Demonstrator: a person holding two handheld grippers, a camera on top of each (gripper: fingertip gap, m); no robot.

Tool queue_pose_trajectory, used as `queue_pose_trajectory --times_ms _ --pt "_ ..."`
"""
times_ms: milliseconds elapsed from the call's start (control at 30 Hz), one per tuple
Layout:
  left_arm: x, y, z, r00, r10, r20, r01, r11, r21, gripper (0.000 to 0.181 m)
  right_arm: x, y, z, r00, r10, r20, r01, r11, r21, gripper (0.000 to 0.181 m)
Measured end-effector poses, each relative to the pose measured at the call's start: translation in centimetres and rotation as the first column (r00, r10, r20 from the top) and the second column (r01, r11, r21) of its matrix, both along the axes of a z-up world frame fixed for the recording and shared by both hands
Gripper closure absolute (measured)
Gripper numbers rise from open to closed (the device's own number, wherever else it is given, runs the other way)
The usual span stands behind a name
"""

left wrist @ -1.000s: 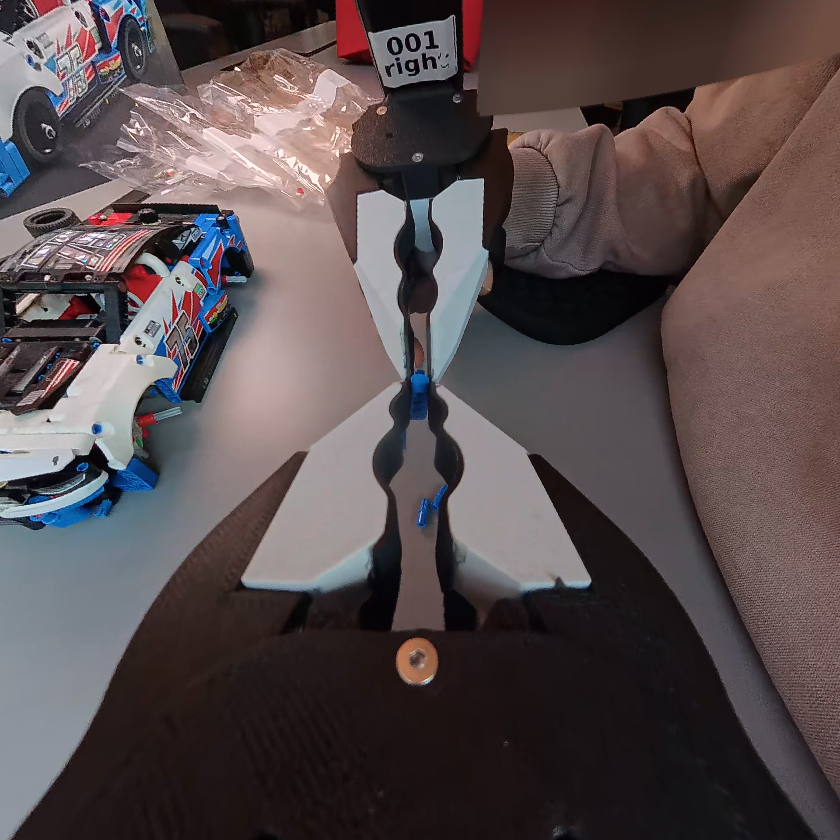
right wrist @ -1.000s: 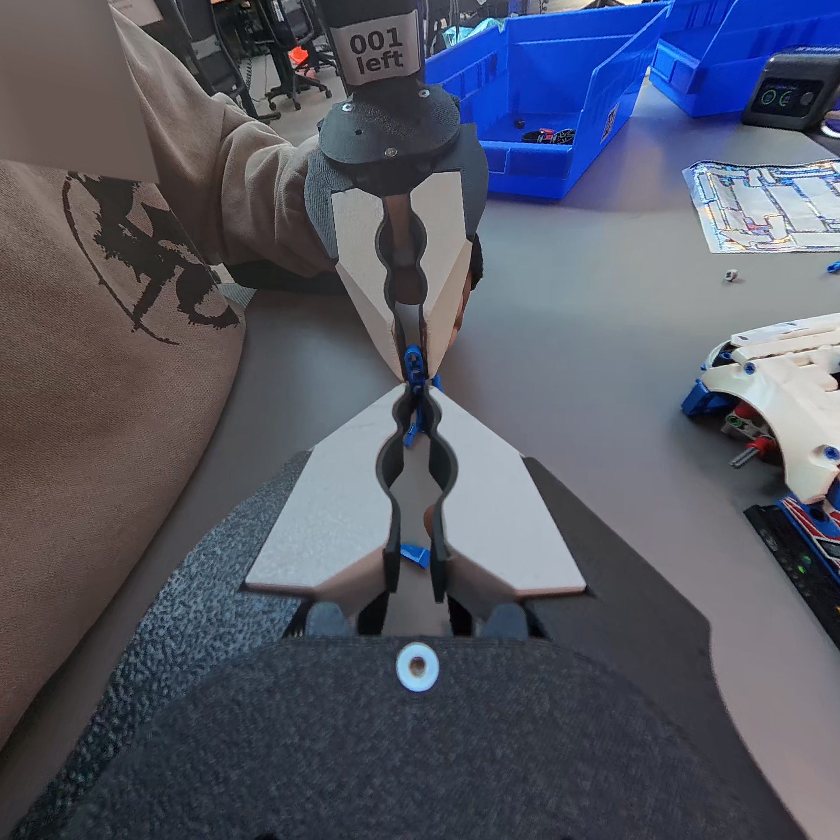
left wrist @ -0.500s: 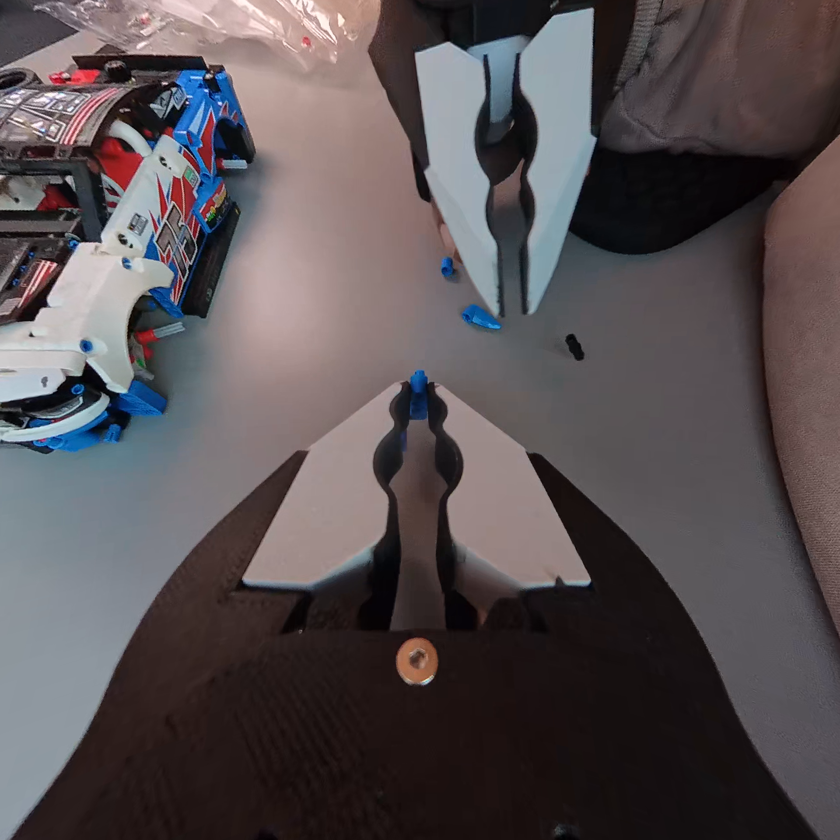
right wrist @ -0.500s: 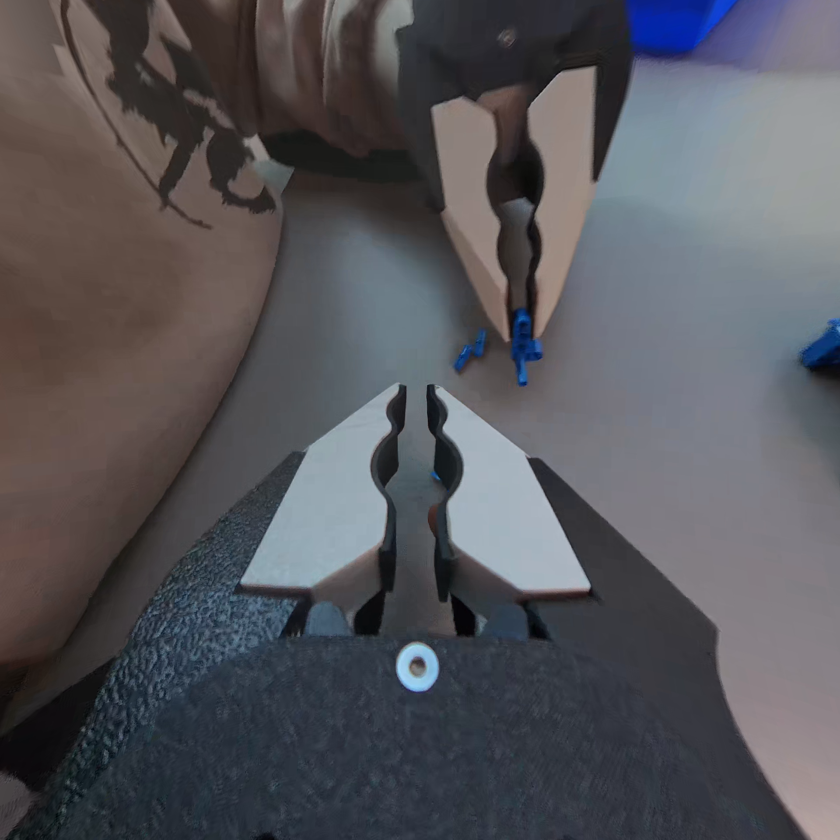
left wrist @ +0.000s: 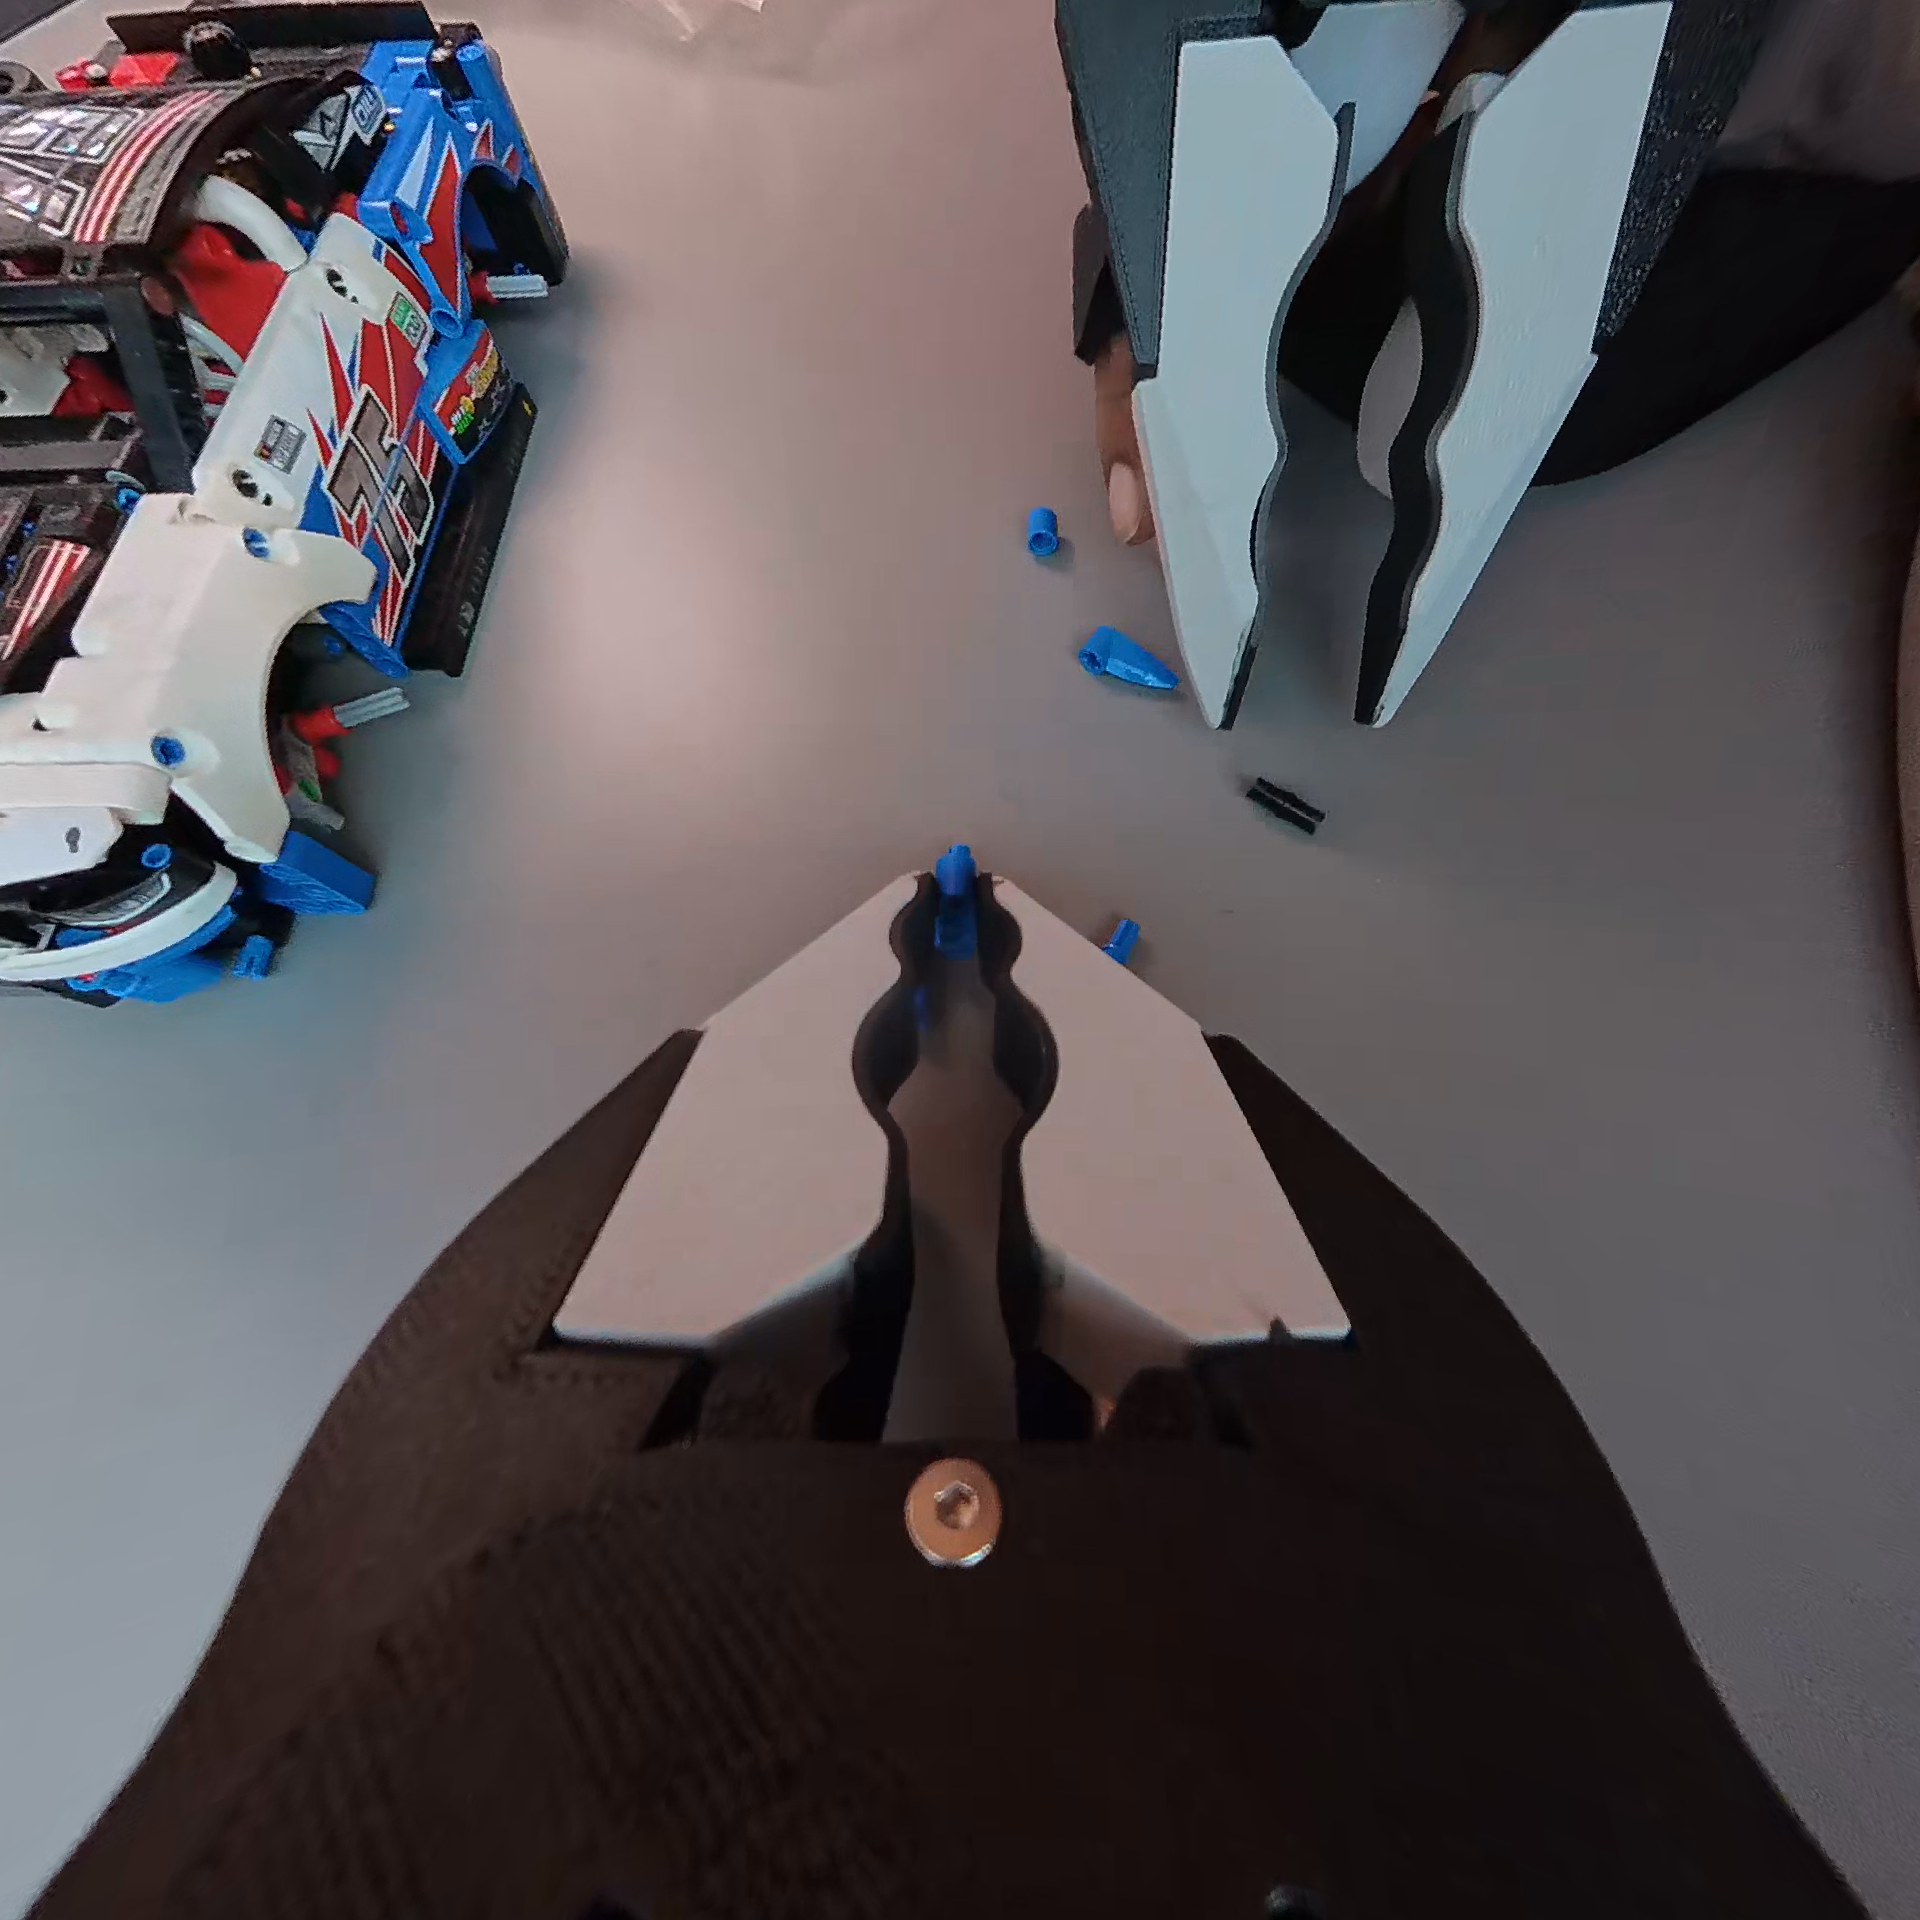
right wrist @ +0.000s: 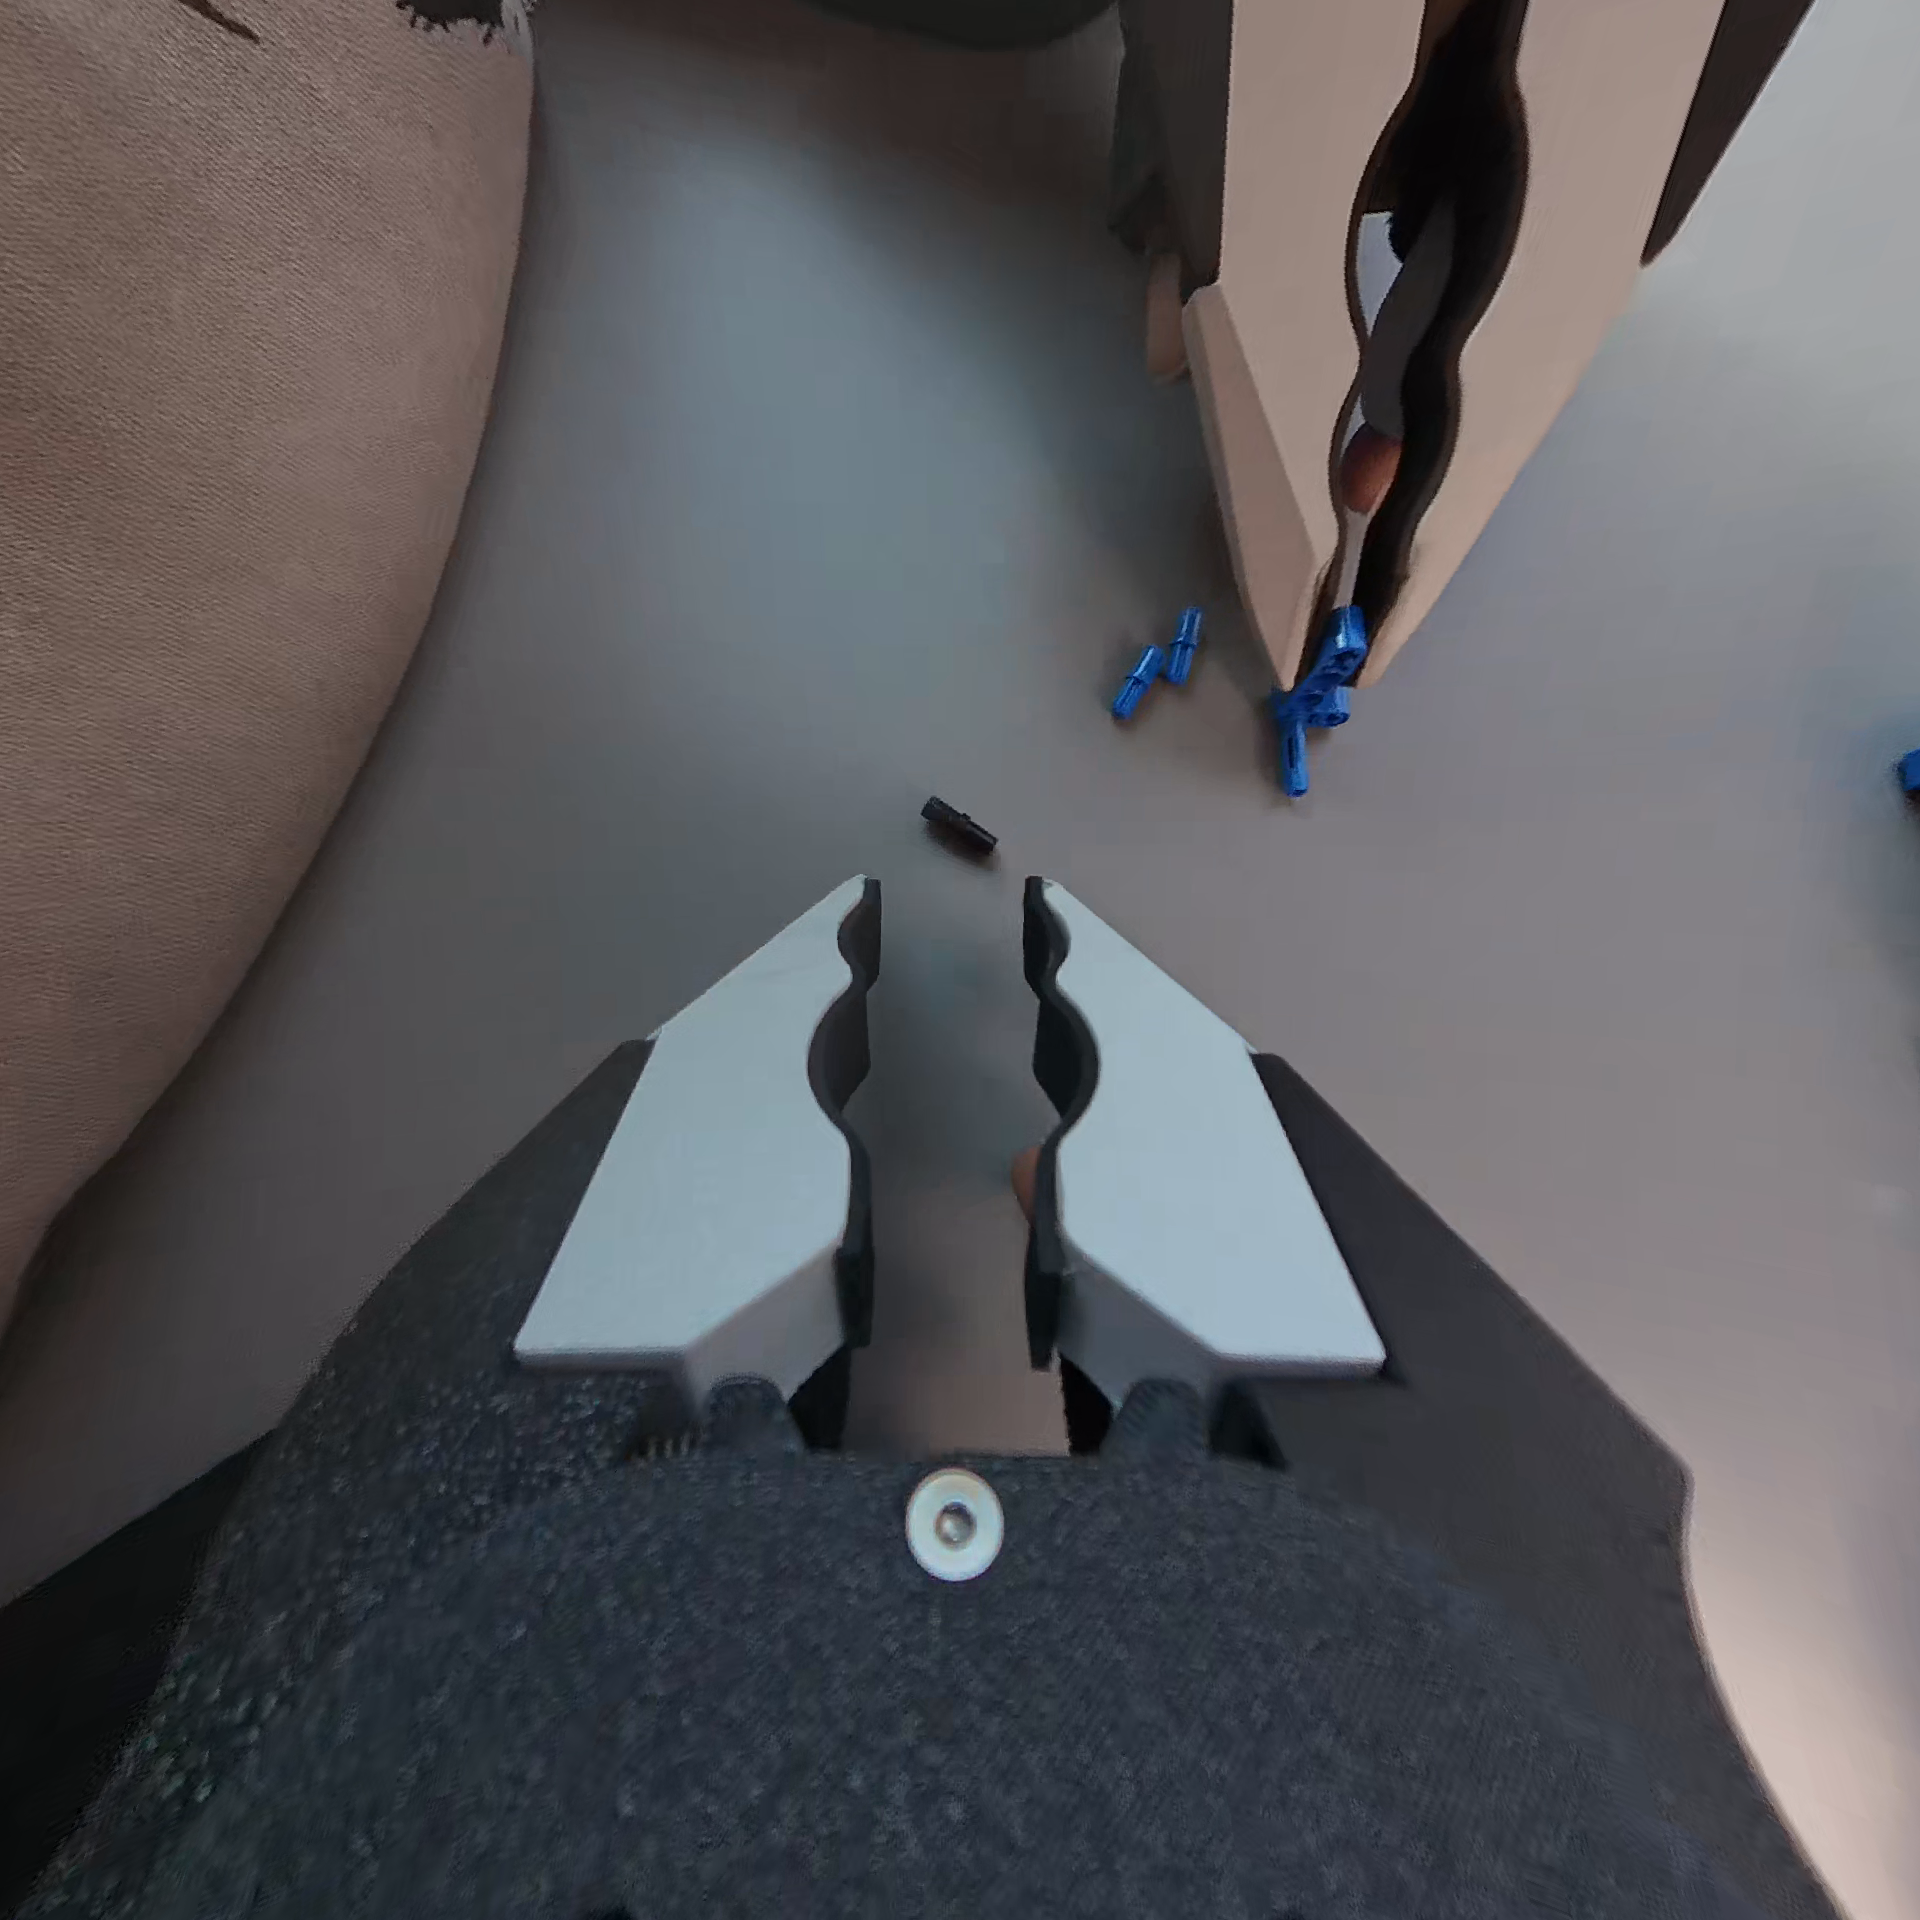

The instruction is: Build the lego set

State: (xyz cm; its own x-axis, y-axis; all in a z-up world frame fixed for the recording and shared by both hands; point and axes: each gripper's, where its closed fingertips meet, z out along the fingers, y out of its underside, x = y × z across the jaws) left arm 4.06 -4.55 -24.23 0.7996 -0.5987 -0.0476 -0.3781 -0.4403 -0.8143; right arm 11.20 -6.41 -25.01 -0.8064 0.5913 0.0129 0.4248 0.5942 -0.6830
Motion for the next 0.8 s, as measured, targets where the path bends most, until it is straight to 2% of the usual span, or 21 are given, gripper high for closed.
queue_pose_trajectory --times_ms 167,333,600,800 --pt "-0.1 0.1 0.0 1.000 0.004 0.003 -0.004 1.000 0.005 0.176 -1.1 -0.9 -0.5 0.997 0.070 0.039 -0.072 0.996 0.056 0.156" --pt "-0.1 0.0 -0.1 1.000 0.003 -0.005 -0.003 1.000 0.007 0.176 -1.0 -1.4 -0.9 0.988 0.116 0.105 -0.126 0.987 0.097 0.167" --pt "-0.1 -0.1 -0.1 1.000 -0.002 -0.006 0.002 1.000 0.004 0.176 -0.9 -1.3 -0.8 0.998 0.037 0.047 -0.041 0.996 0.080 0.168" --pt "-0.2 -0.2 -0.1 1.000 -0.005 0.004 0.005 1.000 -0.002 0.176 -0.9 -1.8 -0.9 0.998 0.049 0.045 -0.053 0.995 0.081 0.173"
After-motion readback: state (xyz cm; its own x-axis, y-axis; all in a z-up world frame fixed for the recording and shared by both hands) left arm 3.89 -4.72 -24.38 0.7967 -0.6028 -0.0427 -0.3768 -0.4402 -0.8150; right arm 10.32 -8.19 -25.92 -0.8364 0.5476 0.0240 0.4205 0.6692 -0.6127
